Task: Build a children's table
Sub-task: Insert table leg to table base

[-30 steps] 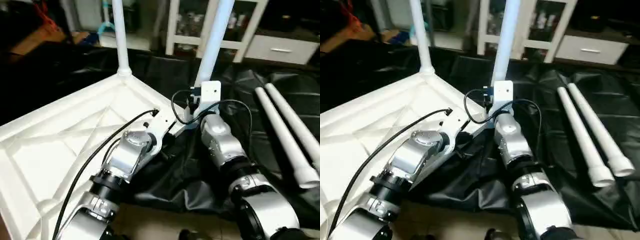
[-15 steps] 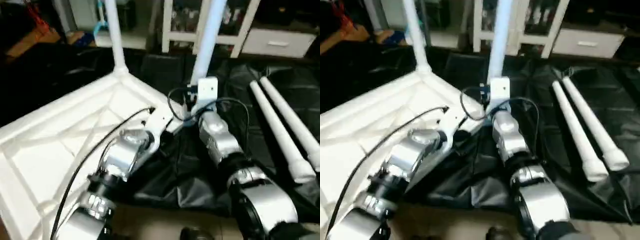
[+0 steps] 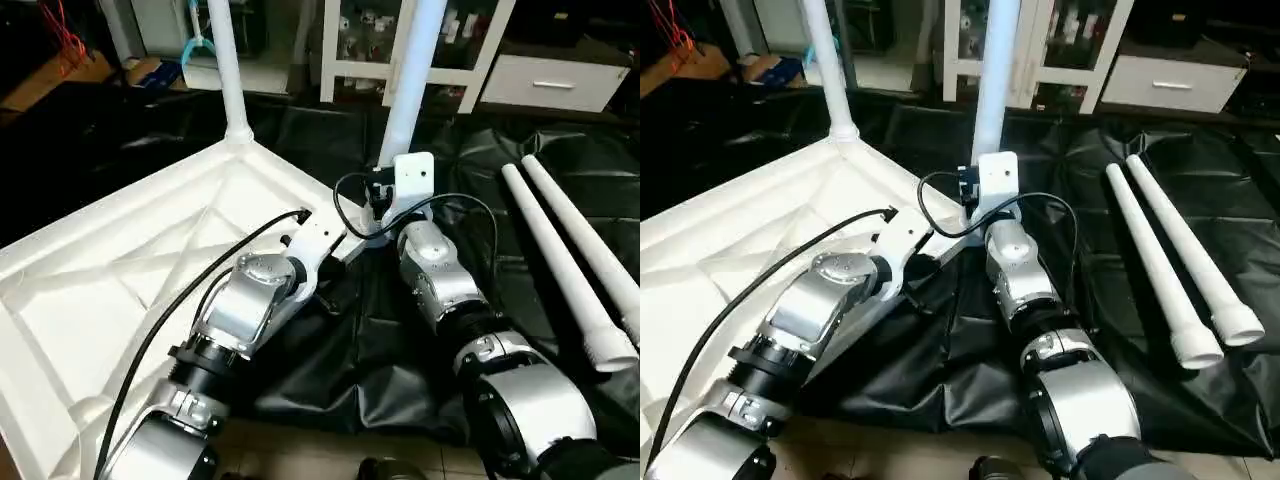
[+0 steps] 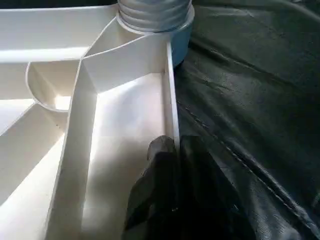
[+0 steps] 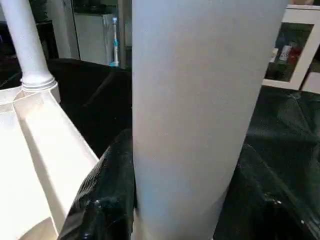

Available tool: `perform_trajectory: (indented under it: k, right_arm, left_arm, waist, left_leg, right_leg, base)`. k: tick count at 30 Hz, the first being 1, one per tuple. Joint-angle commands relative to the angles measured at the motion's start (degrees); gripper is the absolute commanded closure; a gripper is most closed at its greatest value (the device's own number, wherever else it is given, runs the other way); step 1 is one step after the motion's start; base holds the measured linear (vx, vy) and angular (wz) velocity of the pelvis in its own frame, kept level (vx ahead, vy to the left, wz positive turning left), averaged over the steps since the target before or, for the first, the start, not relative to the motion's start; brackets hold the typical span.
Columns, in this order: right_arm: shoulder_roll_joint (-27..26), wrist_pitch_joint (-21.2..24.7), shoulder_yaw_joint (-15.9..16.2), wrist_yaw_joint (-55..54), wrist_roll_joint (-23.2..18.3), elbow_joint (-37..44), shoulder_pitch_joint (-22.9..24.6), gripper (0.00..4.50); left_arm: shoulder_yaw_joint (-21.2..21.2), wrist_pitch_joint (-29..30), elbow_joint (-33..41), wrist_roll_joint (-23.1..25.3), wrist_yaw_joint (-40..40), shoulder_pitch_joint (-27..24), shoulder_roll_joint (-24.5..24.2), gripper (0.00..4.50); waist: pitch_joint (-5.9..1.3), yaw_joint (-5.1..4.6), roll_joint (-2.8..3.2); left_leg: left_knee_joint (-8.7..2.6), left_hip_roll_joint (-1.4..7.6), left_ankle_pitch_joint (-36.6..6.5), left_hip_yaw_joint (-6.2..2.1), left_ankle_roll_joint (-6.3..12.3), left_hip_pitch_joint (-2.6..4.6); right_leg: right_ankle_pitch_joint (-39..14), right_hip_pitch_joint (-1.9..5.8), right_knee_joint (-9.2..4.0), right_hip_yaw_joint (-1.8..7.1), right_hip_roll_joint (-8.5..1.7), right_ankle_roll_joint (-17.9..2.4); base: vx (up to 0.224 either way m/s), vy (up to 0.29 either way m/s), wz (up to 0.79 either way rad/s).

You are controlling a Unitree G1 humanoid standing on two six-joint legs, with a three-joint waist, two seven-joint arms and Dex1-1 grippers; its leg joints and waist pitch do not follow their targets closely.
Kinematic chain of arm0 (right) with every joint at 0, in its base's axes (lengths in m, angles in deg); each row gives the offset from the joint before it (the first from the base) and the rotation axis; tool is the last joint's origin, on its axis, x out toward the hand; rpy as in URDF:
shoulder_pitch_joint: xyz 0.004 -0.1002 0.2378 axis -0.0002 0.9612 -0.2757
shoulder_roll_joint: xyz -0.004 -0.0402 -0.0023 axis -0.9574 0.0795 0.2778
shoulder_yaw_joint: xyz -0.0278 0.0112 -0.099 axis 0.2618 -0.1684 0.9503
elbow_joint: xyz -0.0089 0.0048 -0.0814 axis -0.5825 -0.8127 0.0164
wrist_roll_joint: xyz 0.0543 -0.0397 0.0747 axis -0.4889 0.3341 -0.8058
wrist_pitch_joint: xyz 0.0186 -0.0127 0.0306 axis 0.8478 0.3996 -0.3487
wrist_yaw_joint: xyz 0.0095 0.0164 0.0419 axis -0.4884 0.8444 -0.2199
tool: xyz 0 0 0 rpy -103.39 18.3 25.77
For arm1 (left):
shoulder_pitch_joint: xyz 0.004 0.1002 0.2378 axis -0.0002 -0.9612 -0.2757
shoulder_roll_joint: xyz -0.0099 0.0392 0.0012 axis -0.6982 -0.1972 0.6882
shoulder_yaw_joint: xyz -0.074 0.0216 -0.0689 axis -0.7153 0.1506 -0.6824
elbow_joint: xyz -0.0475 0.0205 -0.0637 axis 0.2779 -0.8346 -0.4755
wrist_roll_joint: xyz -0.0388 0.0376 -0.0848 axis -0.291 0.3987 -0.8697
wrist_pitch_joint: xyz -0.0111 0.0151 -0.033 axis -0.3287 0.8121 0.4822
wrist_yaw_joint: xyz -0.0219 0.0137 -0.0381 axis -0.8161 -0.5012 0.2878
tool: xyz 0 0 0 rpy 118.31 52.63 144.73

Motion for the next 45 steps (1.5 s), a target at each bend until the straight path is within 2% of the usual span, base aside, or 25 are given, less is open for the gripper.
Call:
perform_trajectory:
  k: [1, 4, 5, 6, 7, 8, 9, 10, 11, 13, 15, 16, 17, 18, 19, 22, 27, 34, 35, 37, 39, 40, 41, 45]
  right_arm:
    - [2.1, 3.9, 0.1, -0.4, 3.0, -7.0, 3.6, 2.66]
    - [2.0, 3.8, -0.1, -0.1, 2.9, -7.2, 3.5, 2.66]
    - [2.0, 3.6, -0.2, 0.0, 2.8, -7.4, 3.5, 2.66]
    - [1.9, 3.5, -0.3, 0.1, 2.7, -7.5, 3.4, 2.66]
    - [1.9, 3.5, -0.3, 0.1, 2.7, -7.5, 3.4, 2.66]
    - [2.0, 3.5, -0.4, 0.3, 2.6, -7.5, 3.4, 2.66]
    - [2.0, 3.4, -0.4, 0.4, 2.6, -7.4, 3.3, 2.31]
    - [2.0, 3.4, -0.4, 0.5, 2.6, -7.4, 3.3, 2.31]
    - [2.1, 3.4, -0.5, 0.6, 2.5, -7.4, 3.2, 2.08]
    - [2.1, 3.4, -0.5, 0.7, 2.5, -7.4, 3.1, 1.89]
    - [2.1, 3.4, -0.5, 0.5, 2.5, -7.5, 3.0, 1.75]
    - [2.1, 3.4, -0.5, 0.5, 2.6, -7.6, 2.9, 1.60]
    - [2.1, 3.4, -0.5, 0.5, 2.6, -7.6, 2.9, 1.60]
    - [2.1, 3.5, -0.5, 0.5, 2.6, -7.7, 2.9, 1.60]
    - [2.1, 3.5, -0.5, 0.5, 2.6, -7.7, 2.8, 1.60]
    - [1.9, 3.6, -0.5, 0.5, 2.8, -7.7, 2.8, 1.60]
    - [1.6, 2.7, -0.8, 0.8, 3.5, -7.8, 2.4, 1.60]
    - [1.7, 1.6, -0.5, 3.6, 3.2, -2.2, 4.0, 1.60]
    - [1.9, 1.6, -0.4, 3.9, 3.2, -0.9, 4.6, 1.60]
    - [2.2, 1.8, -0.4, 4.1, 3.4, 0.7, 5.6, 1.60]
    - [2.3, 1.9, -0.5, 4.2, 3.5, 1.7, 6.1, 1.60]
    - [2.5, 2.1, -0.5, 4.1, 3.7, 2.5, 6.6, 1.60]
    - [2.6, 2.3, -0.5, 4.1, 3.8, 3.2, 7.0, 1.60]
    - [2.7, 3.2, -0.6, 4.5, 3.8, 5.9, 8.6, 1.60]
  left_arm:
    - [1.4, -1.7, 3.1, -1.8, 3.9, 1.5, 0.0, 4.50]
    - [1.5, -1.7, 3.2, -2.0, 4.0, 1.5, -0.2, 4.50]
    - [1.6, -1.8, 3.1, -2.1, 3.9, 1.5, -0.3, 4.50]
    - [1.6, -1.9, 3.2, -2.2, 4.0, 1.4, -0.3, 4.50]
    - [1.6, -1.9, 3.2, -2.2, 4.0, 1.4, -0.3, 4.50]
    - [1.7, -1.8, 3.2, -2.3, 4.0, 1.4, -0.4, 4.50]
    - [1.7, -1.8, 3.2, -2.3, 4.0, 1.4, -0.4, 4.50]
    - [1.8, -1.9, 3.2, -2.3, 4.0, 1.4, -0.4, 4.50]
    - [1.8, -1.9, 3.1, -2.4, 4.0, 1.5, -0.4, 4.50]
    - [1.8, -2.0, 3.1, -2.4, 4.0, 1.5, -0.4, 4.50]
    - [1.9, -2.0, 3.0, -2.6, 4.0, 1.6, -0.6, 4.50]
    - [1.9, -2.0, 3.1, -2.6, 4.0, 1.6, -0.6, 4.50]
    - [1.9, -2.0, 3.1, -2.7, 4.0, 1.6, -0.6, 4.50]
    - [1.9, -1.9, 3.1, -2.7, 4.1, 1.6, -0.7, 4.50]
    - [2.0, -1.9, 3.2, -2.8, 4.1, 1.5, -0.8, 4.50]
    - [2.0, -1.9, 3.3, -2.8, 4.1, 1.4, -0.8, 4.50]
    - [2.0, -1.8, 3.4, -3.2, 4.2, 1.3, -1.2, 4.50]
    - [2.0, -2.1, 3.1, -3.3, 4.3, 1.2, -2.0, 4.50]
    - [2.0, -2.2, 3.0, -3.3, 4.3, 1.1, -2.1, 4.50]
    - [2.0, -2.3, 2.8, -3.3, 4.3, 1.1, -2.3, 4.50]
    - [2.0, -2.4, 2.7, -3.4, 4.3, 1.1, -2.3, 4.50]
    - [2.0, -2.4, 2.6, -3.4, 4.3, 1.2, -2.3, 4.50]
    - [1.9, -2.4, 2.5, -3.4, 4.2, 1.2, -2.3, 4.50]
    - [1.9, -2.4, 2.2, -3.3, 4.3, 1.4, -2.3, 4.50]
  waist:
    - [-4.02, -0.09, 0.28]
    - [-4.29, 0.08, 0.17]
    - [-4.51, 0.24, 0.14]
    - [-4.58, 0.25, 0.15]
    - [-4.80, 0.23, 0.07]
    - [-4.95, 0.32, 0.08]
    - [-5.02, 0.32, 0.09]
    - [-5.21, 0.32, 0.16]
    - [-5.32, 0.43, 0.23]
    - [-5.39, 0.45, 0.17]
    - [-5.50, 0.80, 0.24]
    - [-5.62, 1.21, 0.23]
    - [-5.65, 1.20, -0.03]
    - [-5.67, 1.33, -0.03]
    - [-5.58, 1.51, 0.15]
    - [-5.63, 1.73, 0.02]
    - [-5.73, 1.88, -0.05]
    - [-5.84, 2.07, -0.18]
    - [-6.11, 2.10, 0.00]
    - [-6.23, 2.16, -0.06]
    - [-6.03, 2.16, -0.12]
    - [-5.96, 2.22, -0.12]
    - [-5.81, 2.22, 0.00]
    - [-5.83, 2.13, 0.05]
  left_leg:
    - [-5.30, 2.80, -20.7, -1.04, 0.42, 0.22]
    - [-5.00, 2.69, -17.4, -0.68, 1.48, 0.13]
    - [-4.74, 2.69, -15.6, -0.46, 2.53, 0.35]
    - [-4.70, 2.68, -14.9, -0.42, 2.82, 0.29]
    - [-4.54, 2.65, -12.8, -0.43, 3.58, 0.00]
    - [-4.37, 2.64, -10.8, -0.37, 4.37, 0.02]
    - [-4.24, 2.62, -9.8, -0.32, 4.80, 0.04]
    - [-4.07, 2.61, -7.3, -0.39, 5.67, -0.23]
    - [-3.93, 2.63, -5.6, -0.34, 6.29, -0.06]
    - [-3.80, 2.60, -4.7, -0.24, 7.11, 0.02]
    - [-3.65, 2.59, -5.0, 0.00, 7.23, 0.59]
    - [-3.55, 2.71, -4.2, 0.13, 7.50, 0.65]
    - [-3.50, 2.64, -2.4, 0.00, 7.91, 0.04]
    - [-3.50, 2.64, -1.9, -0.07, 8.08, -0.03]
    - [-3.49, 2.75, -2.6, 0.06, 8.15, 0.36]
    - [-3.45, 2.74, -3.0, 0.11, 7.61, 0.42]
    - [-3.26, 2.63, -1.5, 0.15, 8.00, 0.31]
    - [-2.91, 2.54, 0.7, 0.14, 9.69, 0.17]
    - [-2.65, 2.52, 2.6, 0.07, 10.33, 0.21]
    - [-2.29, 2.45, 4.7, 0.08, 11.48, 0.02]
    - [-2.33, 2.50, 3.1, 0.18, 11.81, -0.07]
    - [-2.40, 2.55, 2.1, 0.21, 11.54, -0.05]
    - [-2.61, 2.69, -0.7, 0.22, 10.04, 0.11]
    - [-2.80, 2.70, -2.5, 0.11, 7.89, 0.12]
  right_leg:
    - [-18.6, 1.60, -3.89, 2.48, -1.90, -8.7]
    - [-14.2, 1.82, -3.38, 2.68, -1.82, -10.2]
    - [-12.6, 1.80, -3.12, 2.78, -1.74, -11.1]
    - [-11.9, 1.86, -3.01, 2.78, -1.71, -11.4]
    - [-9.9, 2.21, -2.65, 2.74, -1.64, -11.9]
    - [-7.9, 2.30, -2.39, 2.70, -1.60, -12.5]
    - [-6.8, 2.34, -2.25, 2.71, -1.60, -12.8]
    - [-4.5, 2.73, -1.85, 2.67, -1.64, -13.4]
    - [-2.8, 2.74, -1.69, 2.61, -1.51, -13.9]
    - [-1.4, 2.77, -1.52, 2.61, -1.41, -14.8]
    - [-1.8, 2.50, -1.63, 2.66, -1.37, -15.7]
    - [-0.6, 2.44, -1.48, 2.78, -1.44, -16.0]
    - [0.7, 2.94, -1.12, 2.69, -1.32, -15.8]
    - [0.7, 3.07, -0.99, 2.64, -1.36, -15.7]
    - [-0.3, 2.70, -1.21, 2.68, -1.37, -15.5]
    - [-1.0, 2.73, -1.17, 2.75, -1.31, -15.3]
    - [0.3, 2.86, -0.94, 2.76, -1.33, -15.5]
    - [2.1, 3.07, -0.67, 2.75, -1.31, -15.8]
    - [3.7, 3.02, -0.32, 2.77, -1.28, -16.2]
    - [5.8, 2.87, -0.02, 2.80, -1.19, -16.6]
    - [3.6, 2.77, -0.23, 2.74, -1.24, -16.7]
    - [2.4, 2.75, -0.38, 2.73, -1.29, -16.6]
    - [-0.8, 2.60, -0.72, 2.73, -1.22, -16.0]
    - [-1.2, 2.62, -0.71, 2.77, -1.05, -15.2]
  base:
    - [0.000, 0.000, 0.00]
    - [0.000, 0.000, 0.00]
    - [0.000, 0.000, 0.00]
    - [0.053, -0.011, 0.06]
    - [0.057, -0.008, 0.03]
    - [0.057, -0.008, 0.03]
    - [0.057, -0.006, 0.01]
    - [0.000, 0.000, 0.00]
    - [0.000, 0.000, 0.00]
    - [0.000, 0.000, 0.00]
    - [0.000, 0.000, 0.00]
    - [0.000, 0.000, 0.00]
    - [0.000, 0.000, 0.00]
    - [0.000, 0.000, 0.00]
    - [0.000, 0.000, 0.00]
    - [0.000, 0.000, 0.00]
    - [0.000, 0.000, 0.00]
    - [0.000, 0.000, 0.00]
    - [0.000, 0.000, 0.00]
    - [0.000, 0.000, 0.00]
    - [0.000, 0.000, 0.00]
    - [0.000, 0.000, 0.00]
    - [0.000, 0.000, 0.00]
    - [0.000, 0.000, 0.00]
